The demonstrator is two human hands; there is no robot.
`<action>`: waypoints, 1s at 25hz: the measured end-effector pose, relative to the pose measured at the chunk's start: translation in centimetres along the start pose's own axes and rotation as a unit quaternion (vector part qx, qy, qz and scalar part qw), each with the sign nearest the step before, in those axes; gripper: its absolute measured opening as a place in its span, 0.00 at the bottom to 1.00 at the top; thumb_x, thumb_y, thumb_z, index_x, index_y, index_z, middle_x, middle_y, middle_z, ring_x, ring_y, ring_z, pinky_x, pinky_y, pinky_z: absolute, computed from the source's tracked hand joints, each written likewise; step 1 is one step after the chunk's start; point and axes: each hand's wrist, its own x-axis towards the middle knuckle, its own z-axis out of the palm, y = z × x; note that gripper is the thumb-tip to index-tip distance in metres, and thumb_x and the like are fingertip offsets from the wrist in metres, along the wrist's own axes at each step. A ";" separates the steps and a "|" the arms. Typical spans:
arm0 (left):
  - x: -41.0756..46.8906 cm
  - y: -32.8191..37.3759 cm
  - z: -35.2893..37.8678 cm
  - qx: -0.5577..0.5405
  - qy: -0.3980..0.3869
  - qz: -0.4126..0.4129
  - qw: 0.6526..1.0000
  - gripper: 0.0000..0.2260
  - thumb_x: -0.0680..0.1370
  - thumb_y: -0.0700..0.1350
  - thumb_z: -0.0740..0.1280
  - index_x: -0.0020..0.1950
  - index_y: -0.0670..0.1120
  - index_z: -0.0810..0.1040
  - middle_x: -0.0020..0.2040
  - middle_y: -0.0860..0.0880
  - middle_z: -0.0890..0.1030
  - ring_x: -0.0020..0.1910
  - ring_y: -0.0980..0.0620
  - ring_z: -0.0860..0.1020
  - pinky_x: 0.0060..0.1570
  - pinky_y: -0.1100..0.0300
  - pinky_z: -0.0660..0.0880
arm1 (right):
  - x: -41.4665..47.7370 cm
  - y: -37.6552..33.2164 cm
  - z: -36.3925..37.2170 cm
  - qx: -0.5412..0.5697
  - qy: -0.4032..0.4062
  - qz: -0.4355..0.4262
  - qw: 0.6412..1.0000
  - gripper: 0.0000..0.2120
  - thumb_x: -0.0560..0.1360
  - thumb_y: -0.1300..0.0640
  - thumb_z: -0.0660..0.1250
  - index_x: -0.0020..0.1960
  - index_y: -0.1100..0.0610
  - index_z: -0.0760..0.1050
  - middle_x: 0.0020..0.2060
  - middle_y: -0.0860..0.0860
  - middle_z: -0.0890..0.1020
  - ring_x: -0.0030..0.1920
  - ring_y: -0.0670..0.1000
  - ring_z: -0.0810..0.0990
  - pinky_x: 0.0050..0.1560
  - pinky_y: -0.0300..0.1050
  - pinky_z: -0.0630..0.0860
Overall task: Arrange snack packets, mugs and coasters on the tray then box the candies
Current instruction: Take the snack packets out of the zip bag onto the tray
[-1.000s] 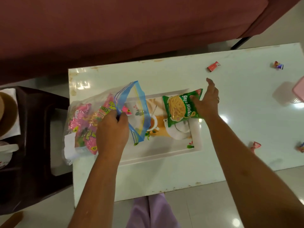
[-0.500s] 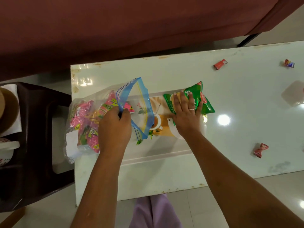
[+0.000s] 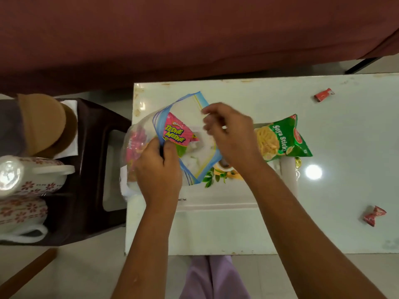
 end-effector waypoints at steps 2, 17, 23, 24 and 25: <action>0.2 0.0 -1.2 -0.016 0.012 -0.001 1.000 0.10 0.75 0.49 0.58 0.39 0.48 0.74 0.33 0.49 0.77 0.35 0.46 0.78 0.35 0.48 0.76 | 0.4 -1.5 3.5 -0.176 -0.188 -0.023 0.966 0.18 0.74 0.62 0.65 0.64 0.56 0.72 0.58 0.56 0.78 0.58 0.57 0.77 0.60 0.50 0.74; 0.6 -2.4 -2.4 -0.010 -0.036 0.029 0.999 0.10 0.75 0.50 0.58 0.35 0.48 0.71 0.26 0.57 0.69 0.28 0.60 0.72 0.26 0.71 0.64 | 0.5 1.2 8.7 0.149 -0.185 0.273 0.932 0.07 0.65 0.57 0.76 0.40 0.54 0.79 0.33 0.51 0.81 0.35 0.50 0.80 0.41 0.45 0.80; 0.6 -1.8 -1.1 0.019 -0.060 0.030 0.998 0.10 0.79 0.48 0.60 0.39 0.47 0.73 0.30 0.54 0.73 0.30 0.56 0.74 0.29 0.64 0.70 | -1.4 1.8 2.3 0.236 -0.055 0.290 0.926 0.12 0.67 0.60 0.75 0.49 0.57 0.79 0.43 0.56 0.84 0.40 0.54 0.84 0.41 0.46 0.82; 0.7 -1.6 -0.8 0.026 -0.066 0.027 0.997 0.10 0.79 0.48 0.60 0.39 0.47 0.73 0.31 0.54 0.73 0.31 0.56 0.74 0.30 0.63 0.69 | -2.0 2.2 0.9 0.247 -0.029 0.292 0.923 0.09 0.68 0.60 0.74 0.47 0.56 0.79 0.41 0.57 0.84 0.38 0.54 0.83 0.40 0.46 0.81; 0.6 -1.4 -0.4 0.035 -0.076 0.022 0.996 0.10 0.79 0.47 0.60 0.40 0.46 0.73 0.31 0.54 0.73 0.31 0.57 0.73 0.30 0.64 0.68 | -2.8 2.9 -0.7 0.258 0.005 0.300 0.918 0.08 0.69 0.60 0.73 0.47 0.56 0.78 0.41 0.56 0.84 0.37 0.54 0.83 0.40 0.47 0.80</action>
